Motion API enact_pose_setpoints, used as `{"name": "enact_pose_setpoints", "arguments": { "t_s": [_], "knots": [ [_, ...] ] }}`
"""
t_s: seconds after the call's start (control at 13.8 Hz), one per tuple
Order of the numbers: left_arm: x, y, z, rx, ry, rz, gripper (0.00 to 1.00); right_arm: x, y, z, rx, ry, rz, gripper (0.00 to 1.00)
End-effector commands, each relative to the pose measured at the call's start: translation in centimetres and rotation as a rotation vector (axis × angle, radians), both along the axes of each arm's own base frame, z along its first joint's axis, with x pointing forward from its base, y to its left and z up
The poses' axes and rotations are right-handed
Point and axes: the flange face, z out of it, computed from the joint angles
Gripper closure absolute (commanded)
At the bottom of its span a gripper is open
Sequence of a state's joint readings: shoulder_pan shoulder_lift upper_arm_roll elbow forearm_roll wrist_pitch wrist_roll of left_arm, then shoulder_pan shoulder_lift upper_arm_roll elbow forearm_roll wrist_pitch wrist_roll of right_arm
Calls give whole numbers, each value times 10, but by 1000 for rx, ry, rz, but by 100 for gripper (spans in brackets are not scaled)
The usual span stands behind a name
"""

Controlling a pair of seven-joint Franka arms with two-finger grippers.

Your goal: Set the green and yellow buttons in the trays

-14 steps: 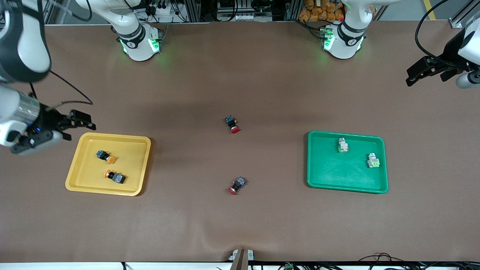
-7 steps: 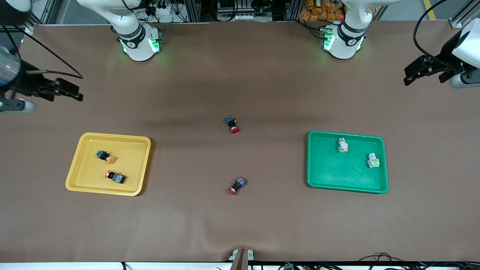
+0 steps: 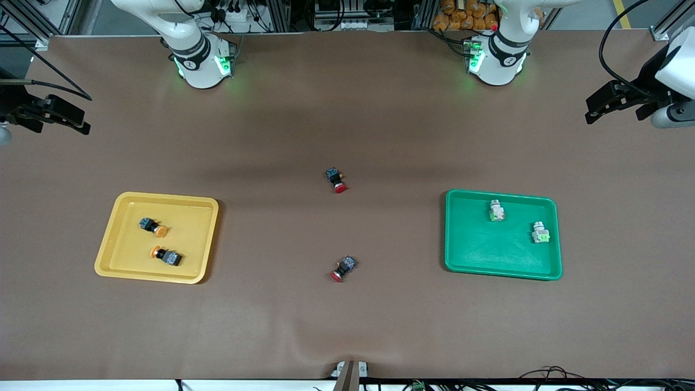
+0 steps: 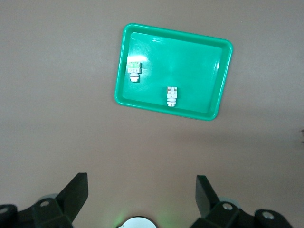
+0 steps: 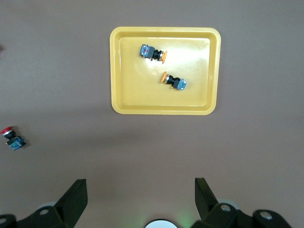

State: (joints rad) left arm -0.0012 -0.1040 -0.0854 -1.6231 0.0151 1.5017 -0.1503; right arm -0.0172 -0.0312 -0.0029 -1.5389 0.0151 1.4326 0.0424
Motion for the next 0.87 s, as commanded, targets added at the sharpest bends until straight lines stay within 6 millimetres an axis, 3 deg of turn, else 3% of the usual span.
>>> {"name": "enact_pose_setpoints", "arguments": {
  "t_s": [0.0,0.8],
  "knots": [
    [-3,1,4,-12,-5,-21,0,1,-2,5,-22,2,13,0],
    [-4,5,11,-10,-7,-7,0,1,-3,3,-17,14,17,0]
  ]
}}
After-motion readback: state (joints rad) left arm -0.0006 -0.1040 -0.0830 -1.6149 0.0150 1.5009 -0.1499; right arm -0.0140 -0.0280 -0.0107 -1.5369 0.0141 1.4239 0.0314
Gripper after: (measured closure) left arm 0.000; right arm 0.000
